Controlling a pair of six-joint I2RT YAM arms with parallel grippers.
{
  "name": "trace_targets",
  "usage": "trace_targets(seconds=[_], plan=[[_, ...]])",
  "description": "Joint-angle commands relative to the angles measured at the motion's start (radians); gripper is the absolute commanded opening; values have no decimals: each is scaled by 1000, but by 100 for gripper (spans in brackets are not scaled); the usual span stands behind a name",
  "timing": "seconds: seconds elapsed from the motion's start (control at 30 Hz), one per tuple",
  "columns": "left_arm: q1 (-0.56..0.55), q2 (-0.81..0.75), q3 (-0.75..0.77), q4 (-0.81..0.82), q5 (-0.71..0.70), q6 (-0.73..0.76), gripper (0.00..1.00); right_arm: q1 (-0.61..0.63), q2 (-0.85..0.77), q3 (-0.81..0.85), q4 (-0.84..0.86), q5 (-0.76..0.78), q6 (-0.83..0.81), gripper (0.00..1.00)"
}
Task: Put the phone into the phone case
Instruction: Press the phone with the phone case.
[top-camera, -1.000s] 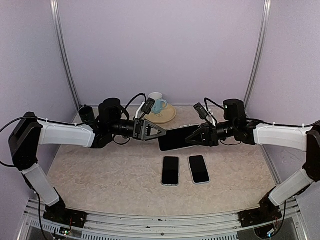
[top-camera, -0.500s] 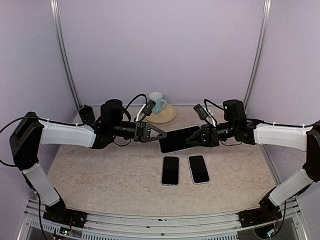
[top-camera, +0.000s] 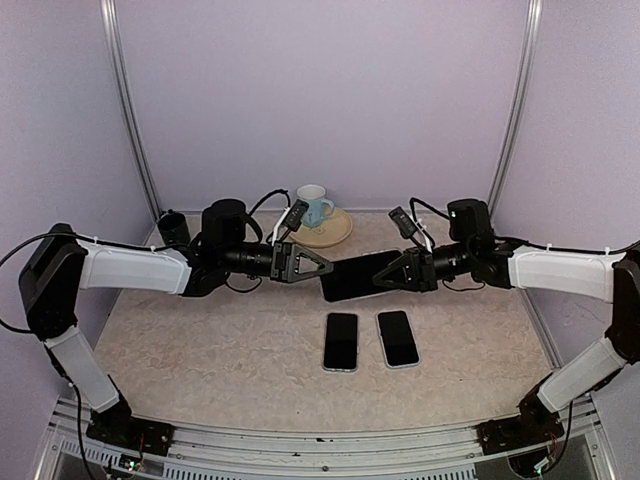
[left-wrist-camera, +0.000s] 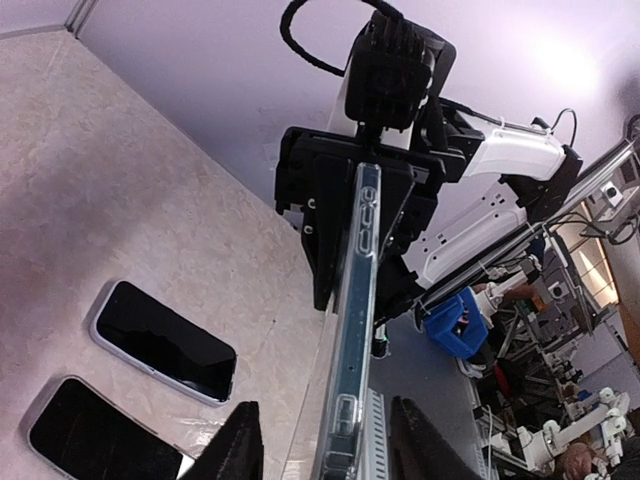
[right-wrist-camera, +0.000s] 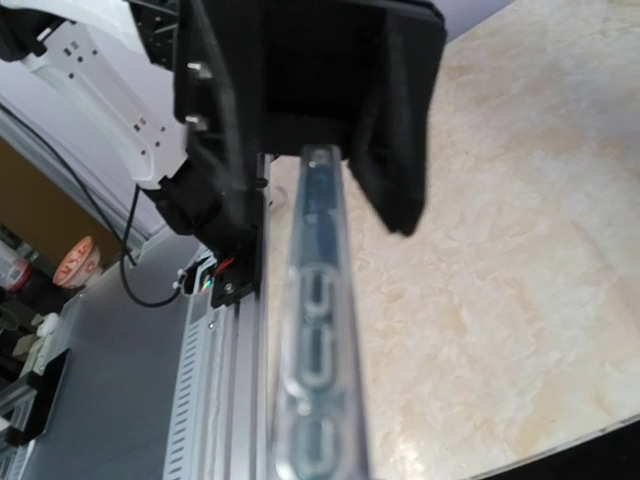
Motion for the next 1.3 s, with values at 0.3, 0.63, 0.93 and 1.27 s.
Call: trace_targets(seconds=[0.3,0.63,0.93,1.27], plan=[[12,-18,-31,75,2,-70,72,-27,-48,-2,170,0,79,2],[-6,15,-23,104,22,-92,71,-27,-50,0,212,16,105,2],[-27,33,-17,122,31,-105,55,-27,-33,8,230,20,126,2],[-37,52,1,120,36,-111,15,-27,-34,19,180,40,85,2]])
